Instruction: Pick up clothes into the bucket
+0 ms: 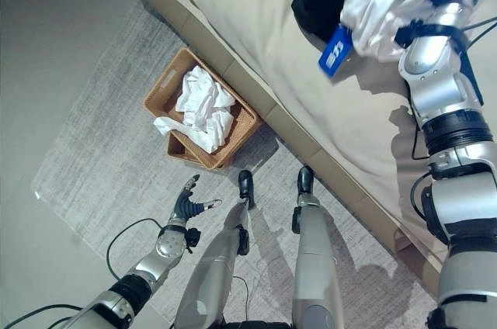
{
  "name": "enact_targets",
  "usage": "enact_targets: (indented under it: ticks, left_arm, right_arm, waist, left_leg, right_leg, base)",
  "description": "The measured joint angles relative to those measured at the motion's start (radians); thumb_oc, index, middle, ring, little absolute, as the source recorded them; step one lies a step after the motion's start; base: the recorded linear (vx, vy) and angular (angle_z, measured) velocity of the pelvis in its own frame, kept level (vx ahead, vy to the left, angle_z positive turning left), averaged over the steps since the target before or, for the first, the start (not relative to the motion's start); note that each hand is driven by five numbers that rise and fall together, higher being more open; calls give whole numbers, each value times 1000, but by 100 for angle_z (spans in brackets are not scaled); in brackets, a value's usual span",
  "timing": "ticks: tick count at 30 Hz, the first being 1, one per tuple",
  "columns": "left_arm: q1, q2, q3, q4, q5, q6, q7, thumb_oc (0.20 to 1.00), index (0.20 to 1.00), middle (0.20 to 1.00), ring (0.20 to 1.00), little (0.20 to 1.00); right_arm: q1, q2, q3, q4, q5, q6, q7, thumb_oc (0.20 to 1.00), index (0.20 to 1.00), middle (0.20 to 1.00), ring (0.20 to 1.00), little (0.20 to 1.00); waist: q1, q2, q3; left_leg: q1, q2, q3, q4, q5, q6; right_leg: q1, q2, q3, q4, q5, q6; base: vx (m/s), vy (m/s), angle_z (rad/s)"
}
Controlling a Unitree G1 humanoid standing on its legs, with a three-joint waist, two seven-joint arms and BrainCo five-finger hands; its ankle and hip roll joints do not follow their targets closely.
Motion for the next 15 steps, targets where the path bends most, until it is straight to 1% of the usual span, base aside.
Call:
enact_targets:
  ticks: [2, 3, 4, 6, 8, 9, 13, 15]
  left_arm:
    - [2, 0, 15, 2, 1, 0, 6, 1000, 1000, 1000, 1000, 1000]
    - [2, 1, 19, 2, 1, 0, 8, 1000, 1000, 1000, 1000, 1000]
    - [2, 6, 20, 2, 1, -3, 19, 1000, 1000, 1000, 1000, 1000]
    - [2, 10, 20, 2, 1, -3, 24, 1000, 1000, 1000, 1000, 1000]
    - [2, 10, 20, 3, 1, -5, 25, 1000, 1000, 1000, 1000, 1000]
    - [2, 10, 21, 7, 2, -7, 26, 1000, 1000, 1000, 1000, 1000]
    - [3, 6, 24, 35, 2, -9, 26, 1000, 1000, 1000, 1000, 1000]
    - [2, 9, 30, 36, 3, -10, 27, 1000, 1000, 1000, 1000, 1000]
  right_arm:
    - [32, -3, -62, -56, -39, 1, -74, 200, 200, 200, 200, 200]
    - [45, -5, -77, -70, -54, -3, -91, 200, 200, 200, 200, 200]
    - [59, -10, -94, -78, -87, -7, -130, 200, 200, 200, 200, 200]
    - [74, -10, -112, -92, -104, -7, -157, 200, 200, 200, 200, 200]
    - [85, -10, -114, -94, -114, -7, -162, 200, 200, 200, 200, 200]
    - [97, -9, -116, -93, -114, -7, -163, 200, 200, 200, 200, 200]
    - [142, 1, -116, -81, -113, -6, -154, 200, 200, 200, 200, 200]
    - [166, 19, -111, -57, -113, -4, -132, 834, 834, 834, 834, 834]
  waist:
    - [2, -7, 4]
    - [3, -7, 4]
    - [4, -8, 5]
    - [2, -9, 5]
    - [1, -14, 8]
    - [5, -24, 15]
    - [6, -29, 18]
    - [4, -35, 22]
  left_leg:
    - [11, -2, 2, -1, 0, 0]
    - [12, -2, 2, -1, 1, -1]
    - [13, -2, 2, -1, 0, 0]
    - [13, -1, 6, -1, 0, 1]
    - [14, -2, 10, -1, -1, 2]
    - [16, -1, 19, -1, -2, 3]
    - [24, -1, 25, -3, -2, 3]
    - [37, 0, 25, -4, -2, 3]
  right_leg:
    - [17, 0, 2, -13, 4, 1]
    - [19, 0, 2, -16, 7, 0]
    - [27, 1, 2, -29, 14, 4]
    - [33, 4, 4, -47, 27, 4]
    - [35, 5, 8, -54, 32, 5]
    - [37, 7, 14, -61, 39, 5]
    - [49, 8, 17, -75, 47, 4]
    - [63, 9, 17, -79, 47, 5]
  base:
    - [-39, 29, -2]
    - [0, 0, 0]
    - [0, 0, 0]
    - [-21, 24, -7]
    - [-19, 13, -9]
    - [-18, -1, -12]
    - [-10, 2, -5]
    - [0, 0, 0]
